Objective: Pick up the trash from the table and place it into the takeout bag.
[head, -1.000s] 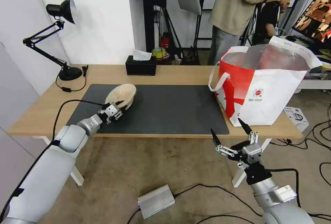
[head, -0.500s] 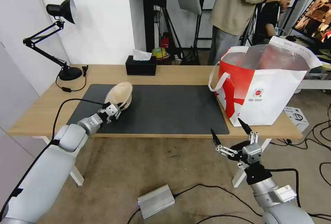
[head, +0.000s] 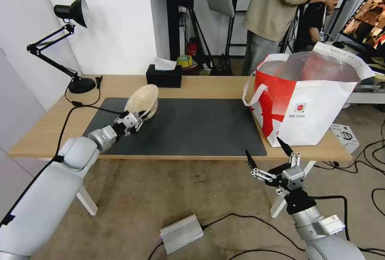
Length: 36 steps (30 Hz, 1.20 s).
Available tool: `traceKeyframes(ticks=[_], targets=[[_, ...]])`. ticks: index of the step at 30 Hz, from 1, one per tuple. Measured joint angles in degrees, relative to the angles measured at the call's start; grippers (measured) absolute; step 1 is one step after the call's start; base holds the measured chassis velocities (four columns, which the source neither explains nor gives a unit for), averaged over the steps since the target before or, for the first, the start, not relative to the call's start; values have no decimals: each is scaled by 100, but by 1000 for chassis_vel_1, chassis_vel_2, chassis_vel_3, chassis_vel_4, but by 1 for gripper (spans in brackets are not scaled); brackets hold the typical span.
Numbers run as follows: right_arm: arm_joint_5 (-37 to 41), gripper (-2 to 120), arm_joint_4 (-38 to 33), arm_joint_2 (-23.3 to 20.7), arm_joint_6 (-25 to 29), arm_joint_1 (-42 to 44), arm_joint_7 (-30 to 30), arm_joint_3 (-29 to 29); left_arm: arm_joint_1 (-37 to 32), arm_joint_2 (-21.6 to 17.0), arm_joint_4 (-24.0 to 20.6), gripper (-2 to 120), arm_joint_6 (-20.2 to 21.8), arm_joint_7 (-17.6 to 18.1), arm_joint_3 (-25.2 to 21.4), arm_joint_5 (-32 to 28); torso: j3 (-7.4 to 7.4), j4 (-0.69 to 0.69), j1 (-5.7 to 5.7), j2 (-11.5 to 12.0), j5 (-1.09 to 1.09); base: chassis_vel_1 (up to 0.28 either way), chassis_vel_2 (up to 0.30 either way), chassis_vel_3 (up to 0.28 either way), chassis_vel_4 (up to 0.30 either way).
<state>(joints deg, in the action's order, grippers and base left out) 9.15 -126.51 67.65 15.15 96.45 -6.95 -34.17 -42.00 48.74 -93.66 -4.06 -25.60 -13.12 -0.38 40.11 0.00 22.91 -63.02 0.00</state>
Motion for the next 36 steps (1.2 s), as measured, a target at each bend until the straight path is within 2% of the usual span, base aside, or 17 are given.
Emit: traceKeyframes(ticks=[7, 12, 15, 17, 21, 22, 25, 27, 30, 31, 35, 36], targets=[[0, 100, 0, 0, 0, 0, 0, 0, 872, -219, -156, 1, 5, 129, 698, -352, 0, 0, 0, 0, 0, 0, 0, 0, 0], [0, 100, 0, 0, 0, 0, 0, 0, 1421, -183, -145, 1, 9, 190, 1153, -409, 0, 0, 0, 0, 1, 0, 0, 0, 0], [0, 100, 0, 0, 0, 0, 0, 0, 2017, -35, -53, 1, 23, 215, 1634, -421, 1, 0, 0, 0, -1, 0, 0, 0, 0], [0, 100, 0, 0, 0, 0, 0, 0, 2104, -12, -37, 1, 24, 218, 1703, -420, 0, 0, 1, 0, 0, 0, 0, 0, 0], [0, 100, 0, 0, 0, 0, 0, 0, 3087, 318, 268, 1, 6, 229, 2537, -416, 1, -1, 0, 0, 2, 0, 0, 0, 0], [0, 100, 0, 0, 0, 0, 0, 0, 3087, 318, 268, 1, 6, 229, 2537, -416, 1, -1, 0, 0, 2, 0, 0, 0, 0], [0, 100, 0, 0, 0, 0, 0, 0, 3725, 674, 598, 1, -44, 222, 2976, -414, 1, 0, 1, 0, 0, 0, 0, 0, 0], [0, 100, 0, 0, 0, 0, 0, 0, 3871, 758, 683, 1, -73, 223, 3063, -408, 1, -1, 1, 0, 1, 0, 0, 0, 0], [0, 100, 0, 0, 0, 0, 0, 0, 4492, 1212, 1133, 1, -215, 219, 3424, -347, 0, -1, 1, 0, 2, 0, 0, 0, 0], [0, 100, 0, 0, 0, 0, 0, 0, 4492, 1212, 1133, 1, -215, 219, 3424, -347, 0, -1, 1, 0, 2, 0, 0, 0, 0], [0, 100, 0, 0, 0, 0, 0, 0, 5051, 1868, 1855, 1, -424, 179, 3690, -78, 0, -1, 1, 0, 3, 0, 0, 0, 0], [0, 100, 0, 0, 0, 0, 0, 0, 5051, 1868, 1855, 1, -424, 179, 3690, -78, 0, -1, 1, 0, 3, 0, 0, 0, 0]])
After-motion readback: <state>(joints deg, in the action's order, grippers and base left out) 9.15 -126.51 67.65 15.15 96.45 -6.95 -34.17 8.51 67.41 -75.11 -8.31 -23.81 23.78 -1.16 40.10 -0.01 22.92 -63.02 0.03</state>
